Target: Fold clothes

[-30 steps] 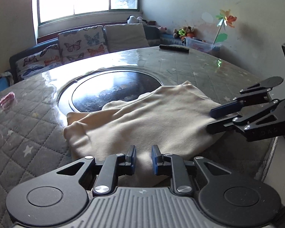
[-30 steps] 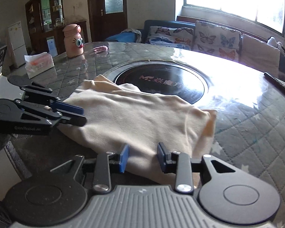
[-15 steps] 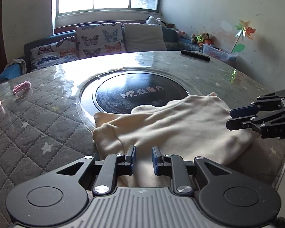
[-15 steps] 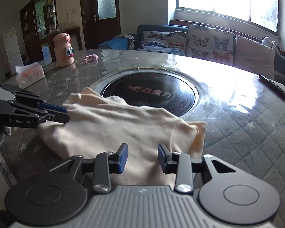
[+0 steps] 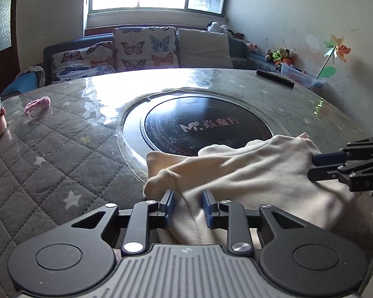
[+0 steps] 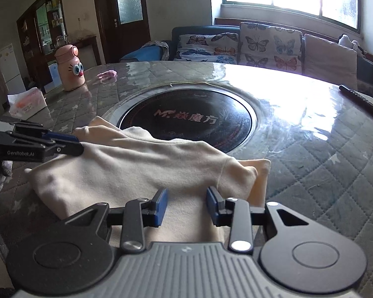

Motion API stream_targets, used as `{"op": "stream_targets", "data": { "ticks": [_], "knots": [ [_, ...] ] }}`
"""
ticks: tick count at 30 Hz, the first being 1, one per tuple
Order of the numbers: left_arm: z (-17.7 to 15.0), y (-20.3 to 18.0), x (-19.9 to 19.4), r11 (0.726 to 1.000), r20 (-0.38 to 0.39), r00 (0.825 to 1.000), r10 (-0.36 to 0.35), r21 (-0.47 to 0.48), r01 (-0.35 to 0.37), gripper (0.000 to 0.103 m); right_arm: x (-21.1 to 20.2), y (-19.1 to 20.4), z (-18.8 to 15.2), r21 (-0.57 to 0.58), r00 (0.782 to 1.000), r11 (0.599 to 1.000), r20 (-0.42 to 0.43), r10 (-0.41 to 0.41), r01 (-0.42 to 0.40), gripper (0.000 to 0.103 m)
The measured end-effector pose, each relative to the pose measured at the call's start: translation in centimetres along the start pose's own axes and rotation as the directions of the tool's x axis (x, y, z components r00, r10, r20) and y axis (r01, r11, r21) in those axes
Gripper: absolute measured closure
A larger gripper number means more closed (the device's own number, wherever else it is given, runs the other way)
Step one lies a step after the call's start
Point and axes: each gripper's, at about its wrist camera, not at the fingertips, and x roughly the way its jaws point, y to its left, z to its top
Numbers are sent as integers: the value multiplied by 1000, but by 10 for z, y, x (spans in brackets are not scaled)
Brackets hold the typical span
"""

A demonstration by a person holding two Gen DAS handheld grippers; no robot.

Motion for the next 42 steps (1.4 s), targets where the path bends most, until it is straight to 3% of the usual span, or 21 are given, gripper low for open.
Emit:
{"op": "stream_targets", "data": {
  "ticks": [10, 16, 18, 24, 26, 28, 33, 42],
  "knots": [
    [16, 1, 21, 998, -7, 999, 49, 41, -48, 75, 16, -8, 18, 20, 1000, 1000, 15, -13, 13, 68],
    [16, 7, 21, 998, -4, 998, 66, 17, -65, 74, 19, -21, 18, 60, 999, 997, 17, -47, 46, 68],
    [16, 7, 18, 997, -9, 997, 75, 10, -75, 68, 18, -23, 18, 58, 999, 997, 17, -51, 50, 68],
    [15, 10, 1, 995, 20, 995, 95, -20, -94, 35, 3, 0, 20, -26, 999, 999, 39, -33, 34, 65],
    [15, 12, -5, 994, 30, 994, 108, -29, -107, 13, -1, 13, 21, -64, 999, 998, 39, -6, 9, 65],
    [15, 13, -10, 992, 39, 992, 121, -37, -119, 3, -5, 29, 22, -117, 999, 993, 37, 27, -22, 63],
    [13, 19, -21, 987, 44, 988, 146, -81, -142, 1, -7, 78, 20, -264, 991, 956, 16, 134, -125, 59],
    [2, 37, -31, 958, -23, 990, 141, -249, -143, 0, 6, 156, 7, -504, 978, 841, -42, 203, -196, 55]
  ]
}}
